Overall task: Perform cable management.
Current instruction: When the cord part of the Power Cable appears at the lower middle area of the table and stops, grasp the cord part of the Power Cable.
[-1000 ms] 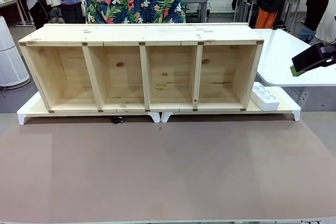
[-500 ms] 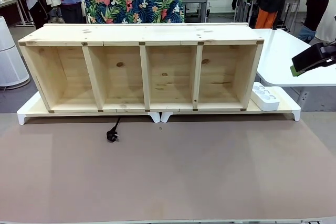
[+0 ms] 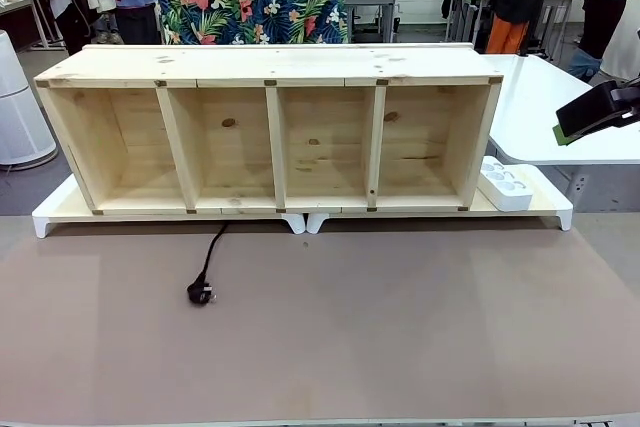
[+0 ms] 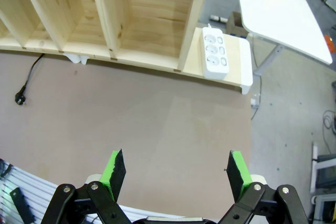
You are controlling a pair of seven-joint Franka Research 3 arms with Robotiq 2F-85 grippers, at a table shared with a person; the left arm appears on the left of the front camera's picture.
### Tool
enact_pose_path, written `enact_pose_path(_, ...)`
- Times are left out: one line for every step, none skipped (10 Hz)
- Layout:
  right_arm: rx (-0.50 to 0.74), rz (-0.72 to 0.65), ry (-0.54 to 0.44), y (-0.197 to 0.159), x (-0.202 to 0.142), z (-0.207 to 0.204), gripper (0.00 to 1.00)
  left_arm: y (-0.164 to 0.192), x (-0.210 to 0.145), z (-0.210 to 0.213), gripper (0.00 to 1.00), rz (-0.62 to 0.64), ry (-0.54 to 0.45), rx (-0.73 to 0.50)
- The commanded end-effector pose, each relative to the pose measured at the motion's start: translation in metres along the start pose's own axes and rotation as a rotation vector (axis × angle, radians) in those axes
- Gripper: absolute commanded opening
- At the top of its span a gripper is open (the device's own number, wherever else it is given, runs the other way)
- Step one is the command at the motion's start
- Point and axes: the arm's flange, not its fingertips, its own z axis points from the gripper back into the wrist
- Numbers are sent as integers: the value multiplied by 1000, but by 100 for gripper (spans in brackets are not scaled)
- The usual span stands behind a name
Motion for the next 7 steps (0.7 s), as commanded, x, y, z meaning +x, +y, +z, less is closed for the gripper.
enact_pose_path(-2, -1, 1, -1, 0, 0, 100, 1, 0, 0, 100, 4, -1, 1)
enact_pose_path(-2, -1, 1, -1, 0, 0, 100, 1, 0, 0, 100, 4, -1, 1)
enact_pose_path(-2, -1, 1, -1, 0, 0, 100, 1, 0, 0, 100, 4, -1, 1)
enact_pose_path(-2, -1, 1, -1, 0, 0, 100, 1, 0, 0, 100, 4, -1, 1)
enact_pose_path(-2, -1, 1, -1, 0, 0, 100, 1, 0, 0, 100, 4, -1, 1)
enact_pose_path(-2, -1, 1, -1, 0, 0, 100, 1, 0, 0, 100, 4, -1, 1)
enact_pose_path(-2, -1, 1, -1, 0, 0, 100, 1, 0, 0, 100, 4, -1, 1)
